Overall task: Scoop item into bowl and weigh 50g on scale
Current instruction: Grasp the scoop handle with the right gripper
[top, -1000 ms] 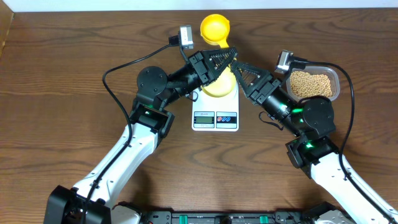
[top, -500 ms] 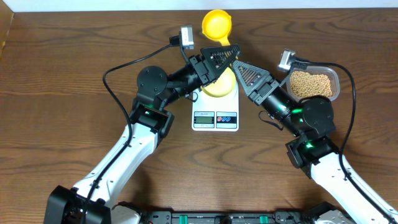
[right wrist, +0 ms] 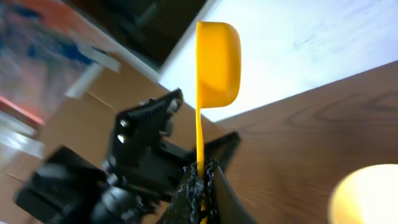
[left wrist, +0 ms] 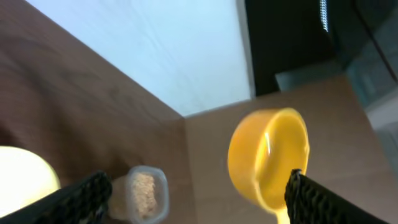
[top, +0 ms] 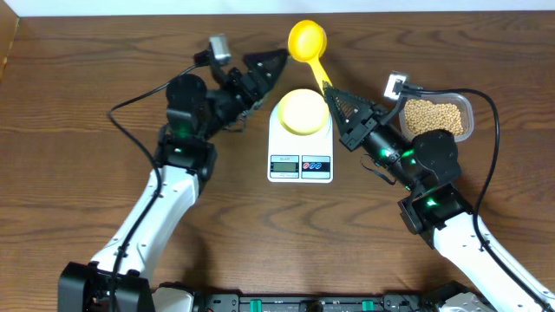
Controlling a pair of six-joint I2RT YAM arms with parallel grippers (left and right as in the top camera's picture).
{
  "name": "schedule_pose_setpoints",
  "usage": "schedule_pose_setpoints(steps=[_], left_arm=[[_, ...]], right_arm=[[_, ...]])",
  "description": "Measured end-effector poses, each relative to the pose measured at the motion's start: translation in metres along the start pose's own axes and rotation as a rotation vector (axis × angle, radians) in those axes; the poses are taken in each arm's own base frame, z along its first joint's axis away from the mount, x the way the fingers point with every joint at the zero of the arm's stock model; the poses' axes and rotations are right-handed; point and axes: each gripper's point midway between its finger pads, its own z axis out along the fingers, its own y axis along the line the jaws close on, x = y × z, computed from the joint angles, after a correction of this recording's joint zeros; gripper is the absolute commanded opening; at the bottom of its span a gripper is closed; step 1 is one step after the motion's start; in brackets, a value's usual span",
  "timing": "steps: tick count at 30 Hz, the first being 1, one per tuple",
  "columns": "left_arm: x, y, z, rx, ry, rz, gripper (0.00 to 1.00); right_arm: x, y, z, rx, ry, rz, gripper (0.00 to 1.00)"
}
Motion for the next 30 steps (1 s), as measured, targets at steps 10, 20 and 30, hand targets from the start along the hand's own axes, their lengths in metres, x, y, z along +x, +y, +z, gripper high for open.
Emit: schedule_pose_setpoints(steps=[10, 20, 30], left_arm=[[-0.006, 0.009, -0.003, -0.035, -0.021, 0.013, 0.89], [-0.005, 0.012, -0.003, -0.048, -0.012, 0.185, 0.77], [0.001, 0.026, -0.004, -0.096, 0.021, 0.326, 0.59]], right_arm=[[0.013, -0.009, 0.001, 0.043, 0.044, -0.275, 0.01], [0.043, -0.004, 0.005, 0.054, 0.116, -0.396, 0.01], [0.043, -0.004, 0.005, 0.055, 0.113, -0.412, 0.01]])
